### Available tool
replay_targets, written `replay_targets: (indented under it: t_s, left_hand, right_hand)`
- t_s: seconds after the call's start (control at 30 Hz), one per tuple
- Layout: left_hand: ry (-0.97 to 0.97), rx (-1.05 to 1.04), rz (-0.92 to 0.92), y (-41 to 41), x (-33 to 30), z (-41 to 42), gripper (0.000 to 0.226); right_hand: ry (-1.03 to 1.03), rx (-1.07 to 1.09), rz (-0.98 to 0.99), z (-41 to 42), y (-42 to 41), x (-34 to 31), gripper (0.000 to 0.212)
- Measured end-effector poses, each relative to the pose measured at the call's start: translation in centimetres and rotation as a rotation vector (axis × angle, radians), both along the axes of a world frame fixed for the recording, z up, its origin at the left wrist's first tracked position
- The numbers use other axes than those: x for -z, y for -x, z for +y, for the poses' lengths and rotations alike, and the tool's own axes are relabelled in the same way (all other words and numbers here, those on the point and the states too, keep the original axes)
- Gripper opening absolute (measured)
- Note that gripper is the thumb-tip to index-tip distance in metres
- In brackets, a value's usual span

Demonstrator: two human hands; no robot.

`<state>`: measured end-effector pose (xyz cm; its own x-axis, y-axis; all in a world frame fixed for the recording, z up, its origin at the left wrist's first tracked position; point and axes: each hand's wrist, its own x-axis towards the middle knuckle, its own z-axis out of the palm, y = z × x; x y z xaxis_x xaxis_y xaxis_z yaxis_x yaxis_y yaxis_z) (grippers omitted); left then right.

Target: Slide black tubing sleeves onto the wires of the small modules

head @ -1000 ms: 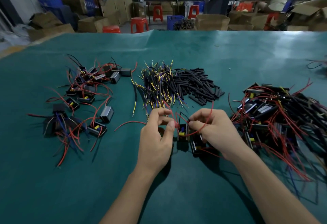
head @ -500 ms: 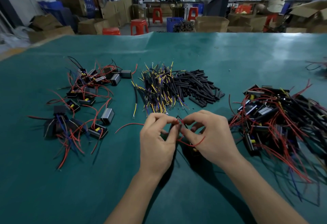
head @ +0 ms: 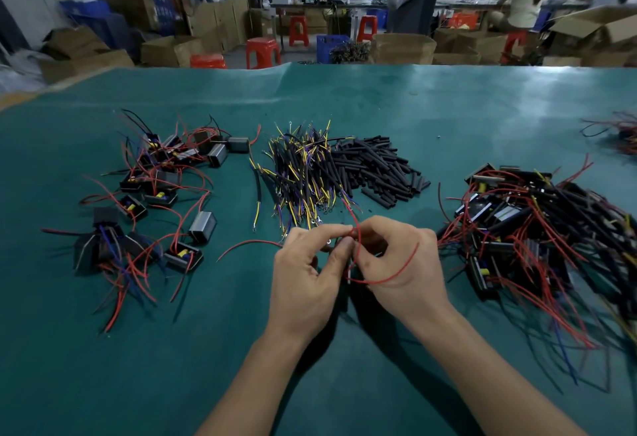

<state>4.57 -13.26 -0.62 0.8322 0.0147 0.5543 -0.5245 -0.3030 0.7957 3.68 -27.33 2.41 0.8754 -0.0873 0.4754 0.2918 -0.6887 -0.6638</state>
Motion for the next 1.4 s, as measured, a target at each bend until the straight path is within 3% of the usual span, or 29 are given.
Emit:
replay_targets:
  t_s: [0.13,0.27,0.6,0.67,0.73,0.83,0.93,1.03,1.17,1.4]
  left_hand:
    - [0.071,0.040,0.035,-0.2,0.1,0.0,0.009]
    - [0.171,0.113,0.080,-0.1,-0.1,0.1,0.007]
    - [0.156,0.068,0.103,-0.3,-0.3,0.2,0.013]
    - [0.139,0.046,0.128,-0.3,-0.3,0.3,0.014]
    - [0.114,0.011,0.143,-0.3,-0.3,0.3,0.014]
    - [0.108,-0.033,0.175,-0.4,-0.5,0.4,0.027]
    - [0.121,-0.034,0.208,-0.5,-0.3,0.5,0.018]
    - [0.187,-0.024,0.261,-0.6,-0.3,0.4,0.011]
    - [0.216,0.032,0.327,-0.4,-0.6,0.5,0.017]
    - [0.341,0.167,0.395,-0.3,-1.0,0.5,0.017]
  right_hand:
    - [-0.107,-0.014,0.133,-0.3,-0.6,-0.5,0.013]
    - [-0.231,-0.072,0.345,-1.6,-1.1,-1.1,0.008]
    - [-0.032,0.033,0.282,-0.1,-1.7,-0.8,0.008]
    - [0.043,-0.011,0.260,0.0,-1.8,-0.9,0.017]
    - [0.085,-0.064,0.294,-0.4,-2.1,-1.3,0.013]
    - [-0.026,-0.226,0.421,-1.4,-2.3,-2.1,0.017]
    - [-0.109,-0.355,0.575,-2.2,-2.7,-3.3,0.016]
    - [0.083,-0.169,0.510,-3.8,-4.9,-4.5,0.018]
    - [0.290,0.132,0.384,-6.1,-8.5,-5.7,0.023]
    - [0.421,0.181,0.511,-7.7,-12.3,-4.2,0.015]
